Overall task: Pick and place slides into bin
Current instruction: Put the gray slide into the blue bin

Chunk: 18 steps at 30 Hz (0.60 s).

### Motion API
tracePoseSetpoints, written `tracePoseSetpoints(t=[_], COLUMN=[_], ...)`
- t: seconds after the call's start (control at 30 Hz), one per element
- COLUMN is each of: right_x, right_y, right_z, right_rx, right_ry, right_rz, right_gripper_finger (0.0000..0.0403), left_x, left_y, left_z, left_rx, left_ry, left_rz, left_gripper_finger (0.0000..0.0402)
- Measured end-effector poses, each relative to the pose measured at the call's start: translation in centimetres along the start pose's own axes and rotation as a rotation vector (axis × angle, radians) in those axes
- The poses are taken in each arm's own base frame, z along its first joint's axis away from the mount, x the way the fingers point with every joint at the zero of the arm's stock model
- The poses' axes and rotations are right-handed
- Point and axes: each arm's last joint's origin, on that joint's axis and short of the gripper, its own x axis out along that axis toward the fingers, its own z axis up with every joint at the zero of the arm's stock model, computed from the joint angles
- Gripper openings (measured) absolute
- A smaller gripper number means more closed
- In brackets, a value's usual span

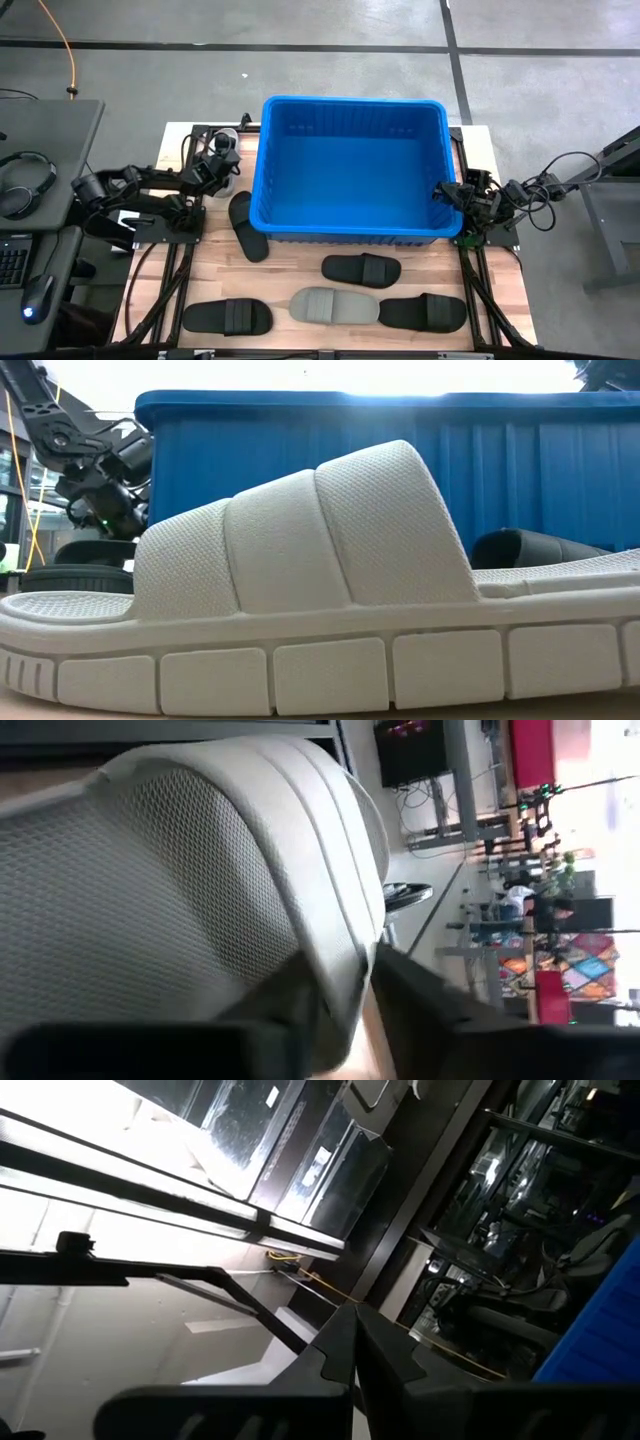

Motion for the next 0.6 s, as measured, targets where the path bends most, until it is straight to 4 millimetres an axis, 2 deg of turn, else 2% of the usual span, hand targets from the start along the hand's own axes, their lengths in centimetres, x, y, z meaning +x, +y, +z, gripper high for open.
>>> tracePoseSetpoints(t=[0.07,0.1,0.27,0.5,0.6], right_x=[0.0,0.0,0.0,0.0,0.0], right_y=[0.0,0.0,0.0,0.0,0.0], right_z=[0.0,0.0,0.0,0.0,0.0], right_rx=[-0.001,-0.002,-0.002,-0.01,-0.013], right_ry=[-0.002,-0.002,-0.002,-0.001,0.002], right_rz=[-0.002,-0.002,-0.002,-0.002,-0.005], right_gripper_finger=[0.0,0.0,0.0,0.0,0.0], left_x=[-0.1,-0.1,-0.1,-0.5,-0.7], left_y=[-0.3,-0.3,-0.6,-3.3,-3.7], left_z=[0.1,0.1,0.0,-0.3,-0.4], left_rx=[-0.017,-0.017,-0.017,-0.009,0.003], left_ry=[-0.008,-0.008,-0.005,0.027,0.053], left_rz=[-0.02,-0.022,-0.043,-0.264,-0.296], left_gripper_finger=[0.0022,0.0014,0.0006,0.0004,0.0003])
